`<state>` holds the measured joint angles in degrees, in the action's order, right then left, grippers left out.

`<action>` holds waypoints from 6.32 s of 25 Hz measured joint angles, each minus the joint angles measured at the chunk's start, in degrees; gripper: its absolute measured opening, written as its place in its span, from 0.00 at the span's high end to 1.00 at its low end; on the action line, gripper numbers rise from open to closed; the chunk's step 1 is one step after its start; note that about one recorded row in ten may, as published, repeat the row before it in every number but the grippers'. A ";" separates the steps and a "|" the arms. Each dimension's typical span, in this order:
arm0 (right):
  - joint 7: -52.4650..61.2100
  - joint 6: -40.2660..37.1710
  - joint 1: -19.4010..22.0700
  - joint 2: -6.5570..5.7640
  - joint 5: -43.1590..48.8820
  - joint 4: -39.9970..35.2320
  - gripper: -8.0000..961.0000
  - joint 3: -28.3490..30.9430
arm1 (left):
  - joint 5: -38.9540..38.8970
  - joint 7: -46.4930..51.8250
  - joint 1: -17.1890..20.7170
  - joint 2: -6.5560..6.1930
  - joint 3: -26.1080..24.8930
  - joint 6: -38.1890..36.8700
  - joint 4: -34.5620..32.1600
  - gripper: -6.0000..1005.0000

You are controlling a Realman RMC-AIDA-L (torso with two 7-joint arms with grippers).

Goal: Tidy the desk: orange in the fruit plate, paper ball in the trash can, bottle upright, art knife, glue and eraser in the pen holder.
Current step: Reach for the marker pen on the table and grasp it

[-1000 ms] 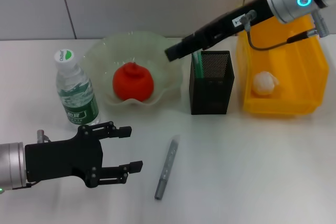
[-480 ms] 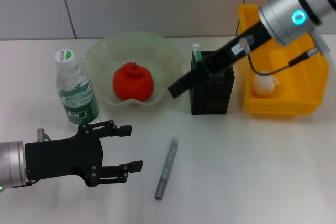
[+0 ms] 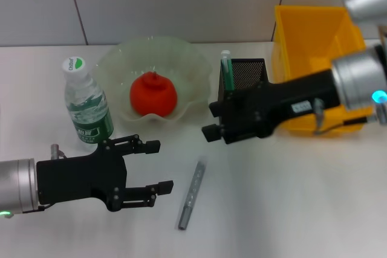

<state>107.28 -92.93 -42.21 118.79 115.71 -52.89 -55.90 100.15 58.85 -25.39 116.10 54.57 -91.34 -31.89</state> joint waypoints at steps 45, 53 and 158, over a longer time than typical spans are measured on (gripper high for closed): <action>-43.72 7.24 20.41 -1.57 -11.13 13.86 0.15 2.29 | 22.83 78.01 -15.66 2.34 10.72 -2.93 -38.13 0.22; -43.78 6.83 21.22 -2.32 -11.05 13.71 0.15 2.28 | 28.34 87.08 -19.92 2.65 15.39 -2.42 -36.87 0.22; -48.64 8.03 20.81 -1.36 -11.48 13.96 0.15 3.07 | 37.05 94.50 -30.24 3.07 46.38 14.04 -19.72 0.22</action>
<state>58.63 -84.89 -21.40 117.43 104.23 -38.93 -52.82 137.19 153.34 -55.63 119.18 100.96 -77.30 -51.62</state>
